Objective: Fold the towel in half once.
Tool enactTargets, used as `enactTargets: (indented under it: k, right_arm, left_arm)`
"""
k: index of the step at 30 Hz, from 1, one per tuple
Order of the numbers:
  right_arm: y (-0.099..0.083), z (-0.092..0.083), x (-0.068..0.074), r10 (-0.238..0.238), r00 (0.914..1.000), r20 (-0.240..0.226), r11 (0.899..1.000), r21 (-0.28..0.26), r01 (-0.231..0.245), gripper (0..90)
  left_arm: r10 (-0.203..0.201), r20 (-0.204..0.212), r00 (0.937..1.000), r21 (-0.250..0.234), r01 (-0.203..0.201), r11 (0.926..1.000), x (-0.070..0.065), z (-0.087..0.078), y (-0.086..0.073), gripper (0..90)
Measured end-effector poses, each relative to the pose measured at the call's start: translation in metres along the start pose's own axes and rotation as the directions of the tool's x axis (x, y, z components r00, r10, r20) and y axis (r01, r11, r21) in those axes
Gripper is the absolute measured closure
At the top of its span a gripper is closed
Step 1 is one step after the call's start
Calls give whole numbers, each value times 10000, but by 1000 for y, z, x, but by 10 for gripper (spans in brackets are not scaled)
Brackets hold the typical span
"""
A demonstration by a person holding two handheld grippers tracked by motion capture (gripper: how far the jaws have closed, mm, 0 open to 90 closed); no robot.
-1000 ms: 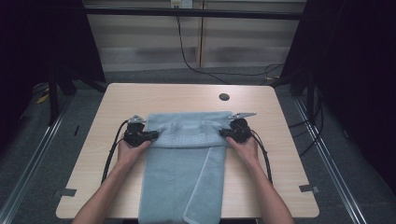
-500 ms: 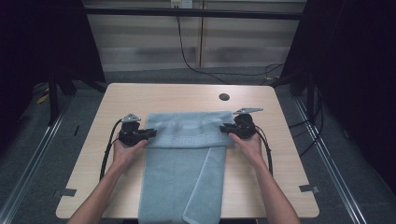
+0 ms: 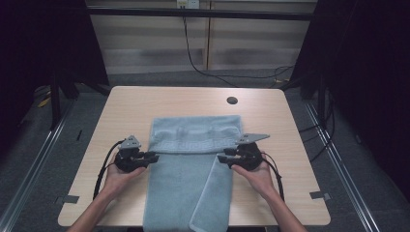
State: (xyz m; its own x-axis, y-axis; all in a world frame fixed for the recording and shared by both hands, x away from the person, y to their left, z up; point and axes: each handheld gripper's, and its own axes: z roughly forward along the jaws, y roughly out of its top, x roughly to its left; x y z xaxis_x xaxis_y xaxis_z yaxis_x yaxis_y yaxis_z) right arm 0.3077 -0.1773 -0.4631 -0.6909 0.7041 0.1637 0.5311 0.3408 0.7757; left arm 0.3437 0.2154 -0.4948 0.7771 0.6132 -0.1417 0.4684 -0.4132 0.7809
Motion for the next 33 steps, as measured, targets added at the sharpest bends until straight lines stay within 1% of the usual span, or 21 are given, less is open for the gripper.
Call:
enactTargets:
  k: [1, 2, 4, 6, 8, 9, 11, 12, 13, 15, 16, 18, 20, 21, 23, 24, 26, 28, 29, 31, 33]
  right_arm:
    - [-3, 7, 2, -18, 10000, -8, 9998, 183, 18, 572]
    - [-6, 13, 2, -26, 10000, -10, 9996, 273, 26, 566]
    - [-9, 24, 2, -60, 10000, -73, 9992, 405, 62, 548]
    - [-11, 32, 4, -334, 9992, 227, 9970, 701, 317, 510]
    - [-13, 39, 5, -357, 9990, 274, 9960, 826, 333, 499]
    - [-15, 42, 5, -474, 9982, 371, 9944, 967, 437, 493]
    - [-19, 46, 9, -708, 9956, 612, 9942, 849, 655, 493]
    - [-19, 47, 11, -993, 9919, 790, 9919, 870, 924, 512]
    - [-20, 46, 13, -1058, 9906, 870, 9908, 938, 976, 542]
    - [-19, 45, 15, -1174, 9873, 1068, 9897, 941, 1075, 716]
    - [-20, 43, 14, -1151, 9868, 1137, 9900, 945, 1046, 754]
    - [-21, 40, 12, -962, 9887, 1147, 9924, 870, 865, 819]
    - [-22, 33, 8, -669, 9921, 1062, 9963, 618, 605, 843]
    - [-23, 28, 5, -431, 9938, 1026, 9982, 453, 386, 855]
    - [-25, 15, -3, 27, 9943, 1066, 9999, 116, -40, 860]
    - [-27, 8, -6, 330, 9945, 992, 9994, -100, -321, 862]
    - [-32, -6, -11, 515, 9923, 1130, 9984, -275, -487, 863]
    - [-40, -20, -16, 679, 9884, 1356, 9973, -362, -635, 864]
    - [-45, -26, -20, 853, 9857, 1451, 9960, -382, -806, 866]
    - [-55, -35, -26, 1180, 9809, 1546, 9927, -441, -1125, 869]
    - [-63, -43, -29, 1327, 9781, 1603, 9909, -432, -1274, 870]
  left_arm:
    - [15, 73, 10000, -1, -15, 10000, 0, 3, -1, 730]
    - [29, 147, 9999, 135, -31, 9999, -1, 6, -2, 725]
    - [167, 52, 9998, 429, -170, 9989, -3, 12, -4, 715]
    - [344, 82, 9994, 355, -347, 9988, -3, 14, -6, 714]
    - [216, 86, 9997, 313, -219, 9993, -2, 14, -7, 717]
    - [209, 55, 9998, 310, -210, 9993, -3, 14, -7, 718]
    - [420, -88, 9991, 335, -417, 9986, -5, 14, -7, 718]
    - [600, -226, 9979, 372, -591, 9976, -7, 14, -7, 721]
    - [665, -306, 9973, 386, -653, 9971, -7, 14, -7, 727]
    - [698, -349, 9970, 387, -685, 9969, -7, 14, -7, 737]
    - [634, -333, 9974, 359, -622, 9974, -6, 14, -7, 746]
    - [577, -369, 9977, 361, -563, 9978, -5, 13, -7, 760]
    - [541, -363, 9979, 355, -528, 9980, -5, 13, -8, 768]
    - [412, -320, 9986, 348, -401, 9986, -5, 13, -8, 774]
    - [365, -338, 9988, 358, -353, 9987, -5, 13, -8, 777]
    - [349, -346, 9988, 342, -338, 9988, -5, 13, -8, 777]
    - [481, -465, 9978, 422, -461, 9980, -5, 13, -7, 777]
    - [468, -475, 9978, 422, -448, 9981, -5, 13, -7, 777]
    - [429, -487, 9979, 434, -408, 9982, -6, 13, -7, 778]
    - [446, -507, 9977, 481, -422, 9980, -6, 13, -6, 783]
    - [464, -523, 9976, 496, -438, 9978, -6, 13, -6, 784]
